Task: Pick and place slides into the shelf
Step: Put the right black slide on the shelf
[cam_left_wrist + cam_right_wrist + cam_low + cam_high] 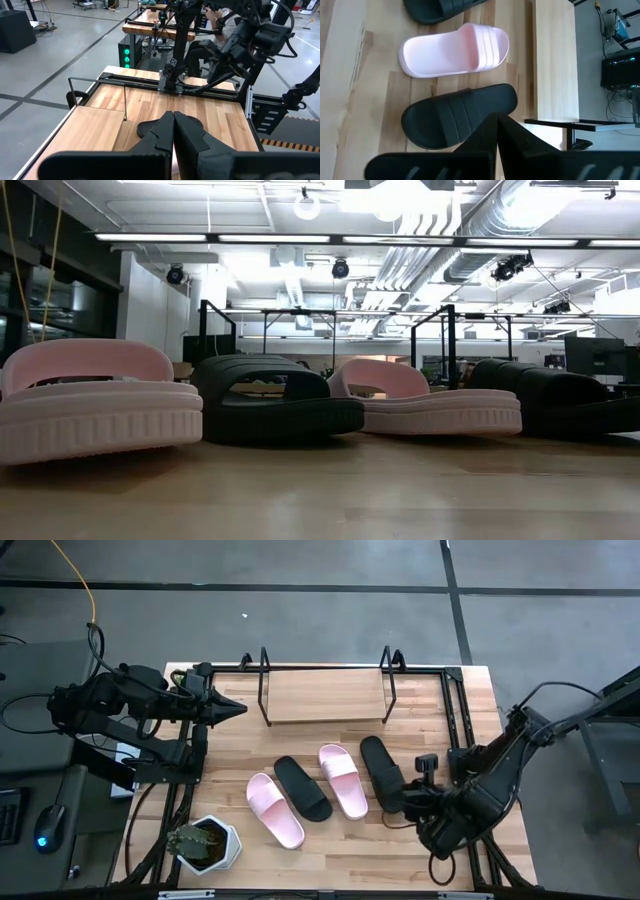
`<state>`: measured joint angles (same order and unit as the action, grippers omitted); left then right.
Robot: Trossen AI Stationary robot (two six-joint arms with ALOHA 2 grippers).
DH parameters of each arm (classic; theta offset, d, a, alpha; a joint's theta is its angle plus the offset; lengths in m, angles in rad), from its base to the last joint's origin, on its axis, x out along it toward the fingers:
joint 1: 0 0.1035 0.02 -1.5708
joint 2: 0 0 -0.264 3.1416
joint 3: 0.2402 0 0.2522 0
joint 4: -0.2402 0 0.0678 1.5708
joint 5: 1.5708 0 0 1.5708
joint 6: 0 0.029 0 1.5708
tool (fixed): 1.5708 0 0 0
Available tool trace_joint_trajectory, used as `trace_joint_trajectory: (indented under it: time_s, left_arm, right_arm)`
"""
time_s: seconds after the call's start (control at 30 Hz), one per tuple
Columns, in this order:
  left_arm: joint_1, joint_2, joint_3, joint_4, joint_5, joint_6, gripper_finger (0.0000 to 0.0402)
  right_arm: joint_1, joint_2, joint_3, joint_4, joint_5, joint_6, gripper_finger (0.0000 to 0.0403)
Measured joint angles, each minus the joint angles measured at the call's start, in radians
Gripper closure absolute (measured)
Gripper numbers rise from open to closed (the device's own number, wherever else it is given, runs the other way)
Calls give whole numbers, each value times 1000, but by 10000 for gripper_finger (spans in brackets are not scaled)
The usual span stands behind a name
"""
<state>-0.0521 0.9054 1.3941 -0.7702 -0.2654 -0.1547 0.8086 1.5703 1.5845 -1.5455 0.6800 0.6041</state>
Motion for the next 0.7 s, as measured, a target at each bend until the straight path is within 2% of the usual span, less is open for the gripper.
trace_joint_trajectory:
  time_s: [0.5,0.7]
  left_arm:
    - [0,0,0,-18,18,-8,401]
    - [0,0,0,-19,37,-10,401]
  right_arm:
    - [28,167,0,-25,-55,112,402]
    - [30,241,0,-21,-133,189,402]
